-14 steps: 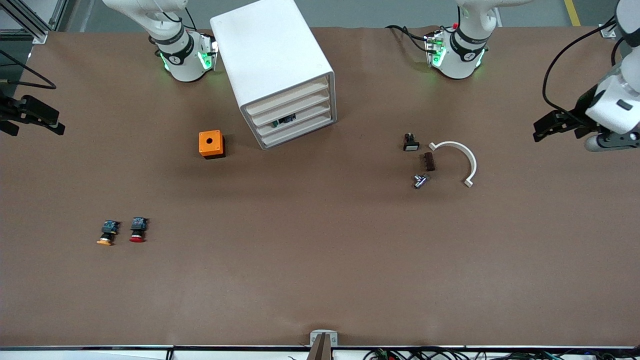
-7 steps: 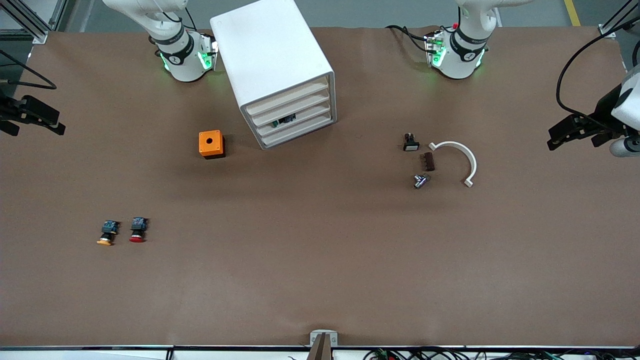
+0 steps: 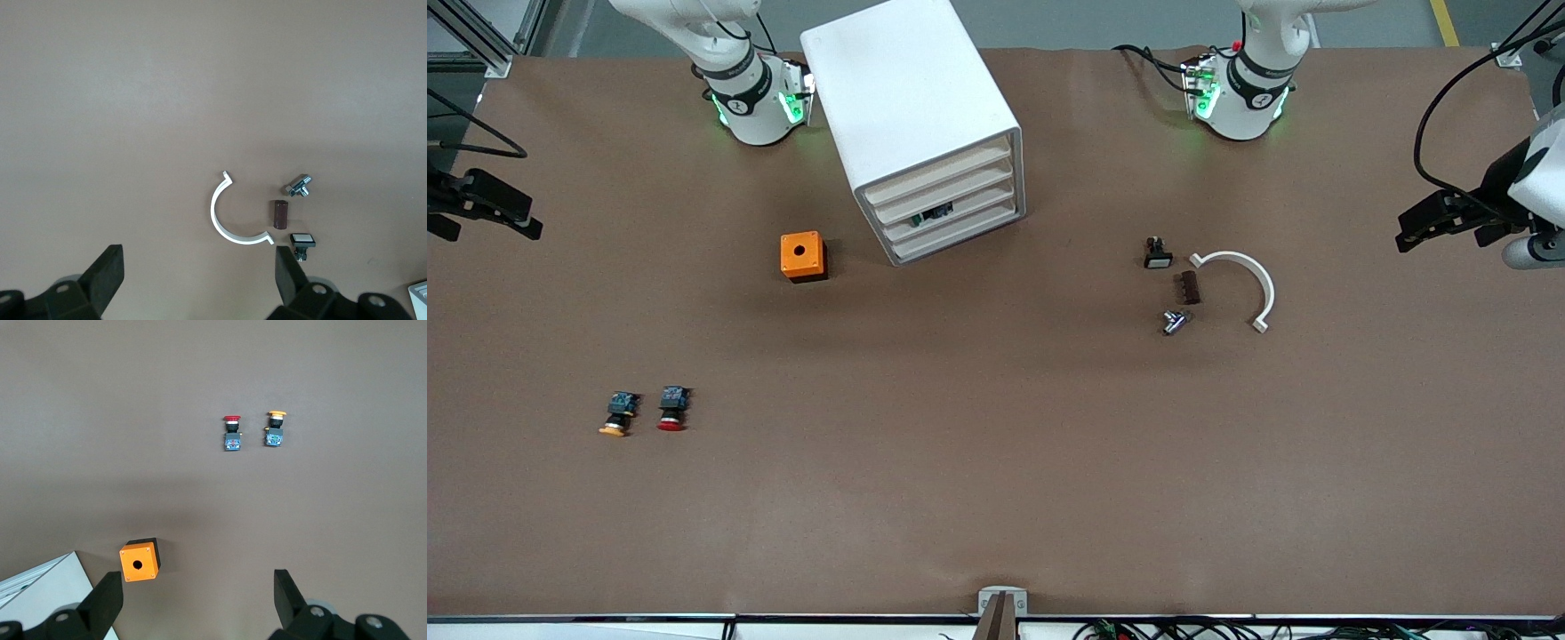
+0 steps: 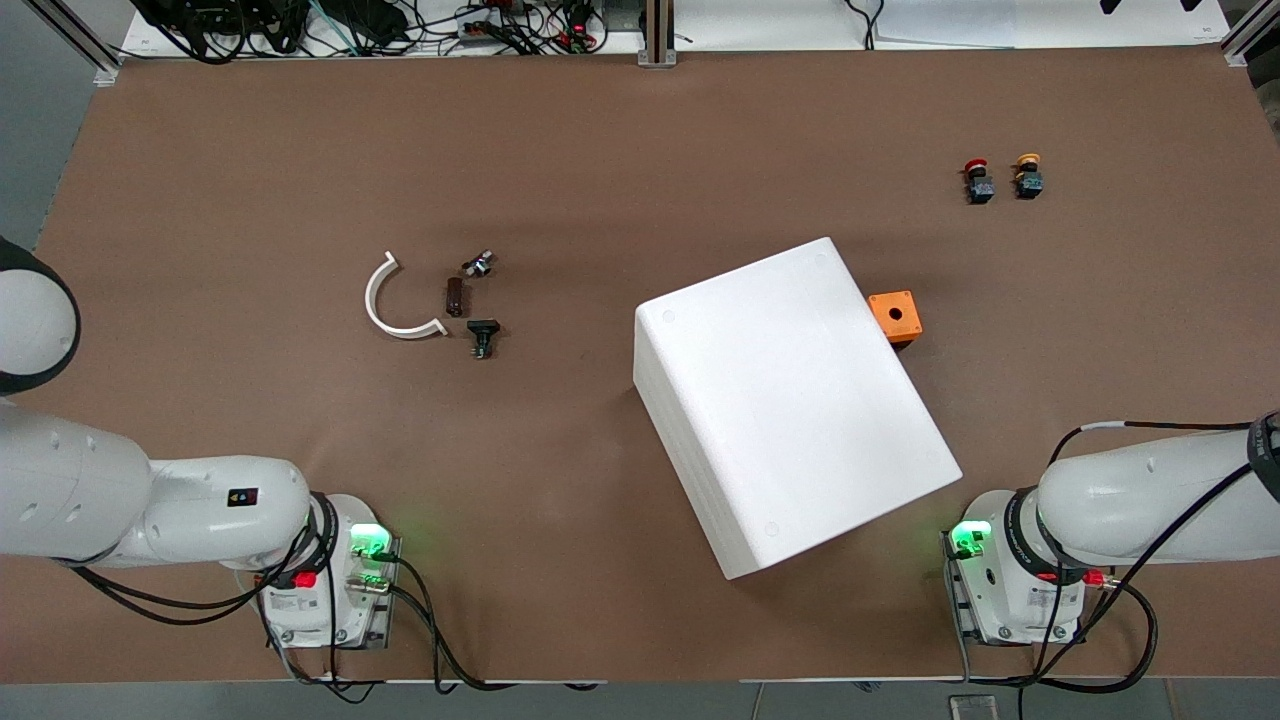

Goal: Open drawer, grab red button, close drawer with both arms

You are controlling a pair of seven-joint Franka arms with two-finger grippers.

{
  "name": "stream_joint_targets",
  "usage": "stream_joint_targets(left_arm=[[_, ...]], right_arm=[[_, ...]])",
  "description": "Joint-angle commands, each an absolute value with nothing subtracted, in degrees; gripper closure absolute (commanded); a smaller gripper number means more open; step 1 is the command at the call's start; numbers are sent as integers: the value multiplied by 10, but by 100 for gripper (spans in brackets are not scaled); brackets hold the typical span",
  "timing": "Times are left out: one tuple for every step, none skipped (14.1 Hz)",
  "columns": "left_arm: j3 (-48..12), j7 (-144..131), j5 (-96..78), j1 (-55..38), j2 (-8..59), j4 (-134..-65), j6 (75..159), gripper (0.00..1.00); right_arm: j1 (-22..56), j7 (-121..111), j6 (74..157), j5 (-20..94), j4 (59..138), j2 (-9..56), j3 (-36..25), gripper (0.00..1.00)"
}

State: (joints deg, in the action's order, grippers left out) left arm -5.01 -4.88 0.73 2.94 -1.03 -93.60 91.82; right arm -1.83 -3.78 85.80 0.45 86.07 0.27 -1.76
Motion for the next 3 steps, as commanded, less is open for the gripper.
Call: stream_joint_targets(left_arm=[[-52,-41,0,30,-4,-921,905,0],[-52,-41,0,30,-4,-921,905,0],[-52,-41,0,30,-4,-921,905,0]], right_arm=[[-23,-32,855,3,860,-2,-13,0],[-23,-32,857,3,860,-2,-13,0],[-23,-31,857,4,860,-2,-13,0]])
